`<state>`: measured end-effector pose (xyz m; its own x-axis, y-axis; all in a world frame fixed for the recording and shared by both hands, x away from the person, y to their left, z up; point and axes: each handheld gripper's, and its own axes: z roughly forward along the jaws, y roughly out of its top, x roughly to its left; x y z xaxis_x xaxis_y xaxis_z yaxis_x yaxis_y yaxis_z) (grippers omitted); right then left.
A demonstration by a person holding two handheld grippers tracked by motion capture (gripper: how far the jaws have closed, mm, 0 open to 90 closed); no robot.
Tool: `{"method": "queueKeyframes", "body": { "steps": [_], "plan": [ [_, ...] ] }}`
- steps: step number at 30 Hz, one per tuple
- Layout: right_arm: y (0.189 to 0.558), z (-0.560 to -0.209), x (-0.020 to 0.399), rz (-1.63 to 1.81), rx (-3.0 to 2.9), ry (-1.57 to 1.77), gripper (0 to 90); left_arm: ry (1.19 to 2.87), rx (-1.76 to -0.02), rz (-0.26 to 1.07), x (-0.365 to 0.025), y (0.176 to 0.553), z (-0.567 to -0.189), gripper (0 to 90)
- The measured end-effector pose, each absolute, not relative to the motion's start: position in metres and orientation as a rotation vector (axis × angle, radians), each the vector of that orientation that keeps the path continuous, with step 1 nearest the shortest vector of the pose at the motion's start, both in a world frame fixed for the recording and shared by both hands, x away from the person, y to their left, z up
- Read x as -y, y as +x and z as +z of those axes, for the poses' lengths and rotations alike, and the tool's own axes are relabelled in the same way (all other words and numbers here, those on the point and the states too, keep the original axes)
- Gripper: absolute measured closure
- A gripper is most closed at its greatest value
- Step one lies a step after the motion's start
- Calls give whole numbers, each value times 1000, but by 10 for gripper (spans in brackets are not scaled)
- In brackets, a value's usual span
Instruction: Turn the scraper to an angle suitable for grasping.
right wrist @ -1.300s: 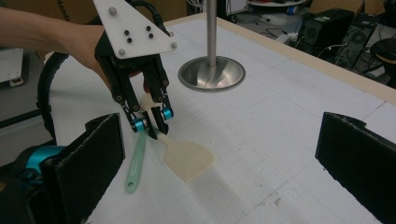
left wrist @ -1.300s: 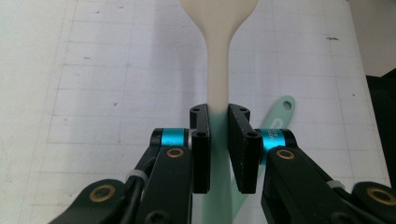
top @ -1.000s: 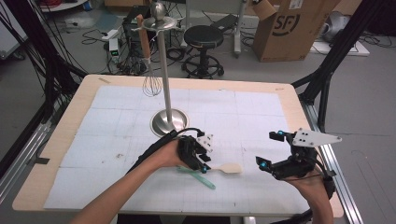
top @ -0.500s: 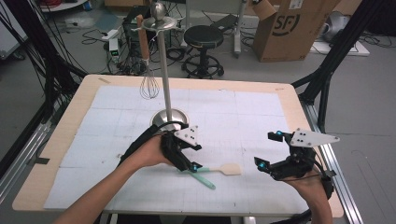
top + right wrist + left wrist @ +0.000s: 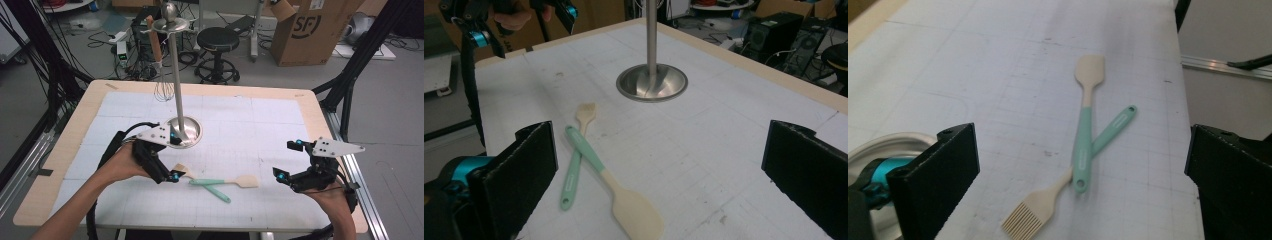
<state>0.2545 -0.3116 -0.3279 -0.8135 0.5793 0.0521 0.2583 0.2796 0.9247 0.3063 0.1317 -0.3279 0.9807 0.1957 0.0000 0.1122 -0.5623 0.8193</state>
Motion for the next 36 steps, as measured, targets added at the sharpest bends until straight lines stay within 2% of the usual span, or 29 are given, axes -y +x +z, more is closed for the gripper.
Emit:
{"method": "queueKeyframes", "body": {
  "steps": [7, 14, 36],
  "plan": [
    [255, -327, 312, 1540, -2259, 770, 0, 2099, -286, 193, -177, 299, -330, 16],
    [255, -329, 311, 1561, -2258, 773, 0, 1991, -359, 220, -211, 292, -347, 17],
    [256, -336, 313, 1525, -2266, 810, 0, 1883, -432, 297, -258, 281, -353, 17]
  ]
}}
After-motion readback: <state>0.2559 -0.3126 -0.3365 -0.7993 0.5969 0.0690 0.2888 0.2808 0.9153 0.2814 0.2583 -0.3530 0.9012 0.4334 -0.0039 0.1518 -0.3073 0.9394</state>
